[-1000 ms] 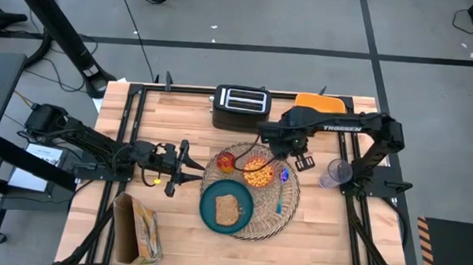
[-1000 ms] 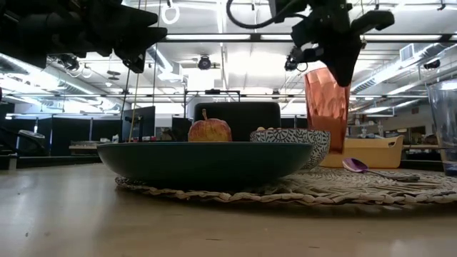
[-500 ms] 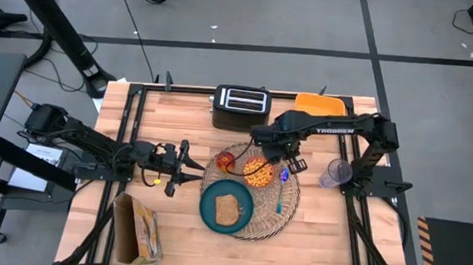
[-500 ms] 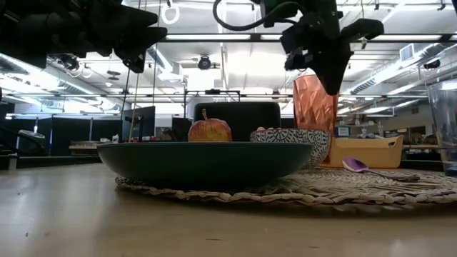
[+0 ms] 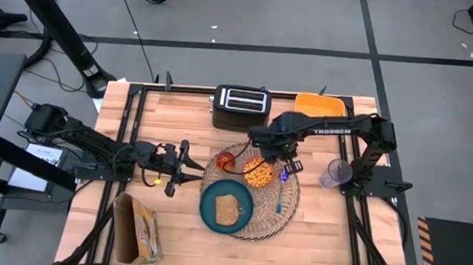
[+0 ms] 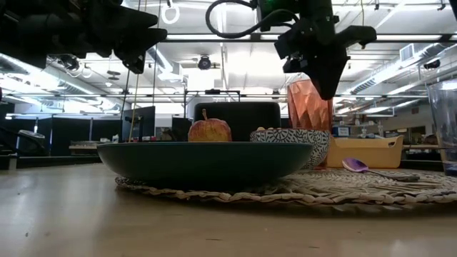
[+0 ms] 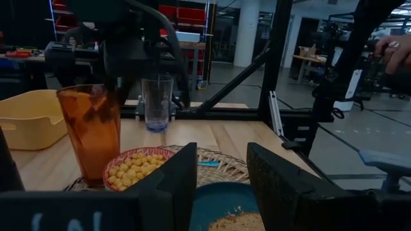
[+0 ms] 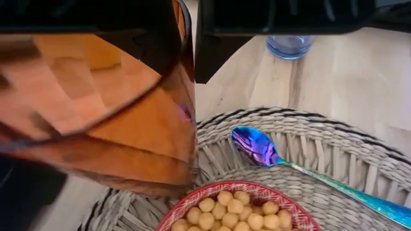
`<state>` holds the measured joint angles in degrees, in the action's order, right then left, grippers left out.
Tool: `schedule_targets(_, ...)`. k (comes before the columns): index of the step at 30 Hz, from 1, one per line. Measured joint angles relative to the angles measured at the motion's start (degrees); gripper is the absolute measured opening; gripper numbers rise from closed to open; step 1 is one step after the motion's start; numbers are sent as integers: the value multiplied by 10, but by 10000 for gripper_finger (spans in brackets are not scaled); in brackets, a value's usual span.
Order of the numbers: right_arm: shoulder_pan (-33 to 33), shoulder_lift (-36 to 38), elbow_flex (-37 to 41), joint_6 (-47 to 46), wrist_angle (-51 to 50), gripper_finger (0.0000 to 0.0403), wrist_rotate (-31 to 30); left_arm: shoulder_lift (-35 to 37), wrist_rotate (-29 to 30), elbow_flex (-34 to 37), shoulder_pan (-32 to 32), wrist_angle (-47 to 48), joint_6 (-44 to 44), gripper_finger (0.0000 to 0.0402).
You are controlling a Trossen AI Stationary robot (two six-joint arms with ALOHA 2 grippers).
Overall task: Arrange a breakfast setting
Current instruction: Put the orange cup on the brown table mat to the top of the red bowl
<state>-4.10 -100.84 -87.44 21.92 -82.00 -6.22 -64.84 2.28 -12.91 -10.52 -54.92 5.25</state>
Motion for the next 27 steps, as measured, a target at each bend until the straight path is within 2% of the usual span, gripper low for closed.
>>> schedule_targets(22,3,1,0,-53,25,52,14,0,0,0,0,0,0,144)
schedule_targets(27,3,1,1,-86,24,63,-5,0,0,0,0,1,0,144)
